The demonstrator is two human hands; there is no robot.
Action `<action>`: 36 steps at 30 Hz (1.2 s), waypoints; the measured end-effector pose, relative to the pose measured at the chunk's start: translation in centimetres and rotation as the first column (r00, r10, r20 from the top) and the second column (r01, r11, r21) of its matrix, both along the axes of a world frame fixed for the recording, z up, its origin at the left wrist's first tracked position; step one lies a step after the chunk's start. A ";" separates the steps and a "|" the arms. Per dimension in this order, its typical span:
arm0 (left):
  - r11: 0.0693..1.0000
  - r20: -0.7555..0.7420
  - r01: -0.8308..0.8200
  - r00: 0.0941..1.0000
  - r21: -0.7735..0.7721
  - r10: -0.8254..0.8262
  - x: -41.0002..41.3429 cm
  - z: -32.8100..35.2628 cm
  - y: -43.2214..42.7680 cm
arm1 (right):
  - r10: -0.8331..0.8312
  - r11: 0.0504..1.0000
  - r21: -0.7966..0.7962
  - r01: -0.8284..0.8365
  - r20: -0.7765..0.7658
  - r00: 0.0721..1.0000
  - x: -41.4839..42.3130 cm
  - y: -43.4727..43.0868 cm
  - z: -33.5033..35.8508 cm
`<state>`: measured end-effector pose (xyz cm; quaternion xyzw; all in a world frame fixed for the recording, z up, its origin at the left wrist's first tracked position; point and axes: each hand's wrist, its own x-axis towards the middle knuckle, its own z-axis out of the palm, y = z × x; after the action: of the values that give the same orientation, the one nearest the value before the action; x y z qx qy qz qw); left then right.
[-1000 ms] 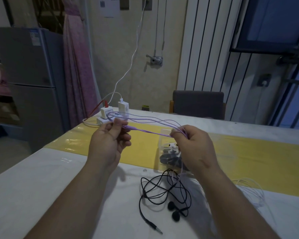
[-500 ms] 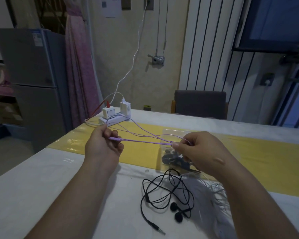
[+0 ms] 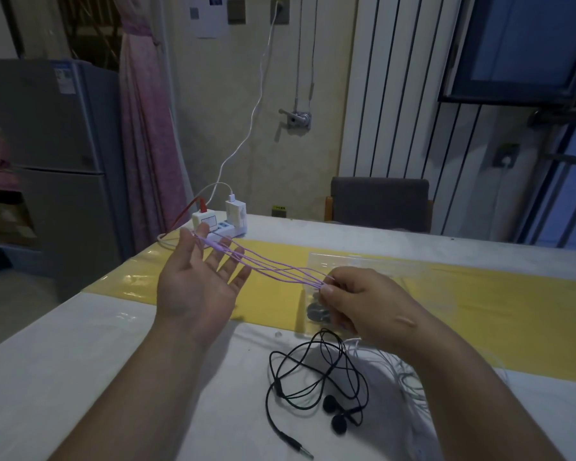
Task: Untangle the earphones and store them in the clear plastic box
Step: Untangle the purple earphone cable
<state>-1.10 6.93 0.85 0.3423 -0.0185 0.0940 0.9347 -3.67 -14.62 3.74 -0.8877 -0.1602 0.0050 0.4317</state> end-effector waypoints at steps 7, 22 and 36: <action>0.984 0.010 0.031 1.000 -0.173 -0.029 0.1 0.1 -0.3 | 0.096 0.988 -0.121 -0.101 -0.042 0.994 -0.3 0.2 -0.1; 0.986 -0.115 -0.086 0.991 -0.145 0.069 1.2 -0.4 0.4 | 0.098 0.981 -0.156 -0.113 -0.102 0.990 -0.8 0.3 0.1; 0.851 -0.054 0.276 0.958 0.446 -0.282 -0.9 -1.1 -2.7 | -0.233 0.971 0.103 0.214 0.253 0.939 0.0 1.0 -0.3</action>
<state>-1.99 4.22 -0.25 0.5418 -0.0954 -0.0471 0.8337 -3.62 -13.67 3.45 -0.8763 -0.1144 -0.1682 0.4367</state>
